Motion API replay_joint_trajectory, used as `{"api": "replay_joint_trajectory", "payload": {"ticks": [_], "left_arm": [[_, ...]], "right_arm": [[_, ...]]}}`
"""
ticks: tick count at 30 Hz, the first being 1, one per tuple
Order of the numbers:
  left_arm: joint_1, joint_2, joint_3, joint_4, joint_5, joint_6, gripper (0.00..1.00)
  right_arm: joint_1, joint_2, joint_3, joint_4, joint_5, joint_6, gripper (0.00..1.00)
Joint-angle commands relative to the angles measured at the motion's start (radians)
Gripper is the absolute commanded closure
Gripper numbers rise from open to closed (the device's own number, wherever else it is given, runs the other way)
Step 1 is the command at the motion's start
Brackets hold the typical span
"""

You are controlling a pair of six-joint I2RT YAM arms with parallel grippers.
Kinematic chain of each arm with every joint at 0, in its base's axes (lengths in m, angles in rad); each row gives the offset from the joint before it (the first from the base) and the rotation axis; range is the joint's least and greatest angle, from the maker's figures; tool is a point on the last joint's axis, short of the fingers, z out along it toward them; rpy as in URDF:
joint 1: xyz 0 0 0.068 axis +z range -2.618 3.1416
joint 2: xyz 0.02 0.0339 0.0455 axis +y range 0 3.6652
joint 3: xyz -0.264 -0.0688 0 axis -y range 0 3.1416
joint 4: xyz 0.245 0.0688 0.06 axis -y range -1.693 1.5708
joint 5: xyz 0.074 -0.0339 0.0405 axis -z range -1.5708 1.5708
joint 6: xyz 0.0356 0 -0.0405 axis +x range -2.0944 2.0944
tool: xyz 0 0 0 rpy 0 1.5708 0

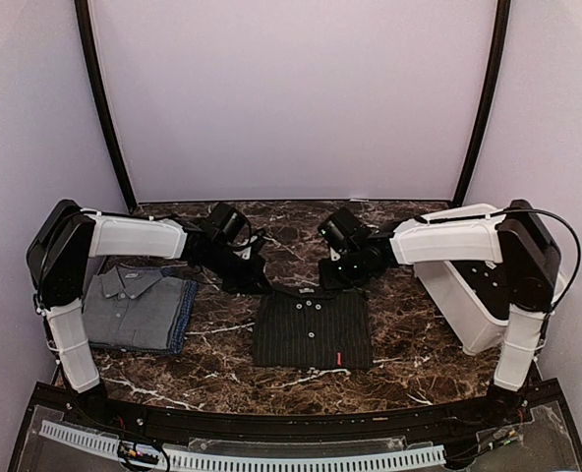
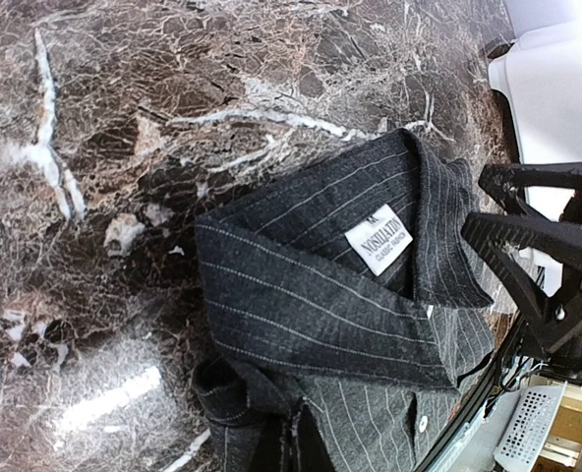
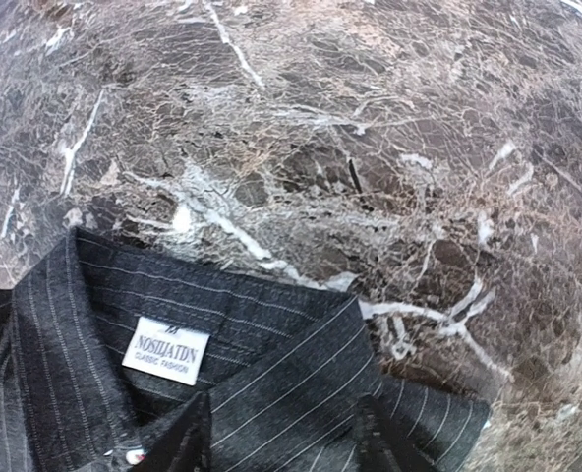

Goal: Fold and stack the long sleeve shirts
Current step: Smooth out the square-folded shirt at the center of the board.

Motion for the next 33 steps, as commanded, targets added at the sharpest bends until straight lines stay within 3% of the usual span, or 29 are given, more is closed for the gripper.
{"api": "replay_joint_trajectory", "payload": {"ticks": [1,5,9,20,33], "left_arm": [[-0.004,-0.025,0.012,0.016,0.008,0.016,1.0],[-0.004,-0.022,0.012,0.019,0.011,0.017,1.0],[-0.004,-0.015,0.015,0.023,0.016,0.019,1.0],[-0.004,-0.018,0.013,0.042,0.023,0.019,1.0],[-0.003,-0.007,0.015,0.075,-0.028,0.034,1.0]], "right_arm": [[-0.021,0.047,-0.008,0.036,-0.029,0.001,0.5],[-0.029,0.085,-0.008,0.054,-0.023,0.001,0.47],[-0.031,0.111,0.002,0.066,-0.036,0.003,0.51],[-0.002,0.007,-0.004,0.033,0.069,0.009,0.97],[0.034,-0.078,-0.081,-0.039,0.25,0.056,1.0]]}}
